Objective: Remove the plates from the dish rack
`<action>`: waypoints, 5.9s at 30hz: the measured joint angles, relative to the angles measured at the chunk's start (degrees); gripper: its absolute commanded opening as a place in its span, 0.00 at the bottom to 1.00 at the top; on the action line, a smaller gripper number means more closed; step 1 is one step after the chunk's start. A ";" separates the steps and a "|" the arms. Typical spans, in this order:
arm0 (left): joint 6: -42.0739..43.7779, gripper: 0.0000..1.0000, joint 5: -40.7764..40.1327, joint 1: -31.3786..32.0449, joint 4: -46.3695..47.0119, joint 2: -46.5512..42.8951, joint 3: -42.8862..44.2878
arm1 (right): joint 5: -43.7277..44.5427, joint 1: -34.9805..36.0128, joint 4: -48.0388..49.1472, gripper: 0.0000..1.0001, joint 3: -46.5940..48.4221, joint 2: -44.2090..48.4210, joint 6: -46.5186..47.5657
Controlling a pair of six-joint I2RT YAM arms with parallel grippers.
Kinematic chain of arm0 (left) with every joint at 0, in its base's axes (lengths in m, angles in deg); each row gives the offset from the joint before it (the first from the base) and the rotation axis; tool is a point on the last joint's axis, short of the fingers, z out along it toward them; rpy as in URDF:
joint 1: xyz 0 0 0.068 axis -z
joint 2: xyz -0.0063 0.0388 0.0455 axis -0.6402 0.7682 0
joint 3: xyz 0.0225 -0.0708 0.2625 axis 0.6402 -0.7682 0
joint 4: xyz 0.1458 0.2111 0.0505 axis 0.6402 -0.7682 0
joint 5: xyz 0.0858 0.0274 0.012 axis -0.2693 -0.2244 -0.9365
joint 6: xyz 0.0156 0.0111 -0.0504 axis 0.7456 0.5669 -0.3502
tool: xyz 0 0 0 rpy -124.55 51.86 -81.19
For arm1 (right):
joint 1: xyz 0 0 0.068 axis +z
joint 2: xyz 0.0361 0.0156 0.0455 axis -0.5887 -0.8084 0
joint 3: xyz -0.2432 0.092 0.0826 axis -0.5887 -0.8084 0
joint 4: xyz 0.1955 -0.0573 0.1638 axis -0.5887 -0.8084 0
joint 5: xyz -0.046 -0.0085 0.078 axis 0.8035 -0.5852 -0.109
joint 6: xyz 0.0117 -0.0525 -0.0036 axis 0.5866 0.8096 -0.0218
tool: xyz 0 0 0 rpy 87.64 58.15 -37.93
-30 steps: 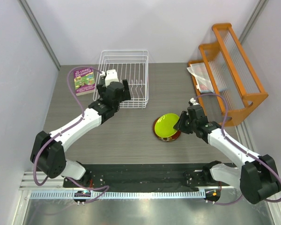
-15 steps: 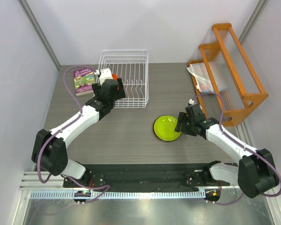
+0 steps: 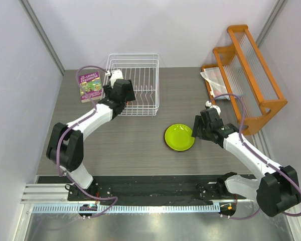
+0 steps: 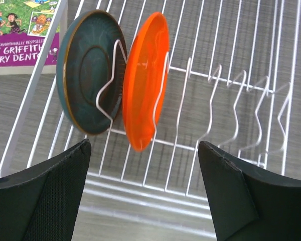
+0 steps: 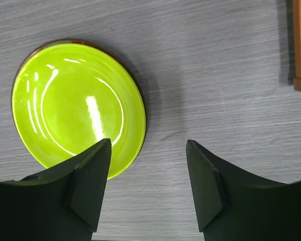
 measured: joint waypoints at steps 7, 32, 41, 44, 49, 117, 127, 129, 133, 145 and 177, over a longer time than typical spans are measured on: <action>1.16 0.64 -0.17 -2.75 3.91 10.03 6.10 | 0.42 0.00 0.24 0.65 2.01 -0.28 1.03; 6.99 0.00 -0.13 -5.33 6.78 14.12 8.44 | 0.42 0.00 2.34 0.70 2.78 -4.11 1.53; 9.42 0.00 -1.20 -5.46 6.25 5.46 7.32 | 2.36 0.00 2.05 0.72 4.63 -2.08 2.36; 9.77 0.00 -1.25 -5.55 6.36 2.86 7.32 | 2.58 0.00 1.92 0.73 4.70 -1.36 2.38; 10.14 0.00 -1.18 -5.53 6.23 0.52 7.32 | 2.78 0.00 1.81 0.73 4.72 -0.98 2.36; -18.49 1.00 31.39 10.32 12.24 -15.82 -17.03 | -12.41 0.63 13.92 0.01 -5.29 14.82 -5.75; -6.91 1.00 4.74 10.23 -0.11 -19.10 -9.64 | -8.81 0.63 7.78 0.01 -5.18 8.63 -5.57; -5.66 0.99 1.88 10.03 -1.16 -19.02 -9.44 | -9.03 0.63 7.80 0.01 -5.16 6.25 -5.55; -4.20 0.99 -1.66 9.40 -2.34 -18.18 -9.27 | -10.45 0.63 8.13 0.01 -5.05 2.89 -5.53; -3.13 0.99 -2.49 4.74 -3.58 -15.13 -9.01 | -12.79 0.63 10.16 0.54 -2.91 -2.82 -4.61; -1.81 0.58 3.06 -11.91 2.89 15.96 11.98 | 1.92 0.63 0.94 0.63 5.84 -7.37 1.55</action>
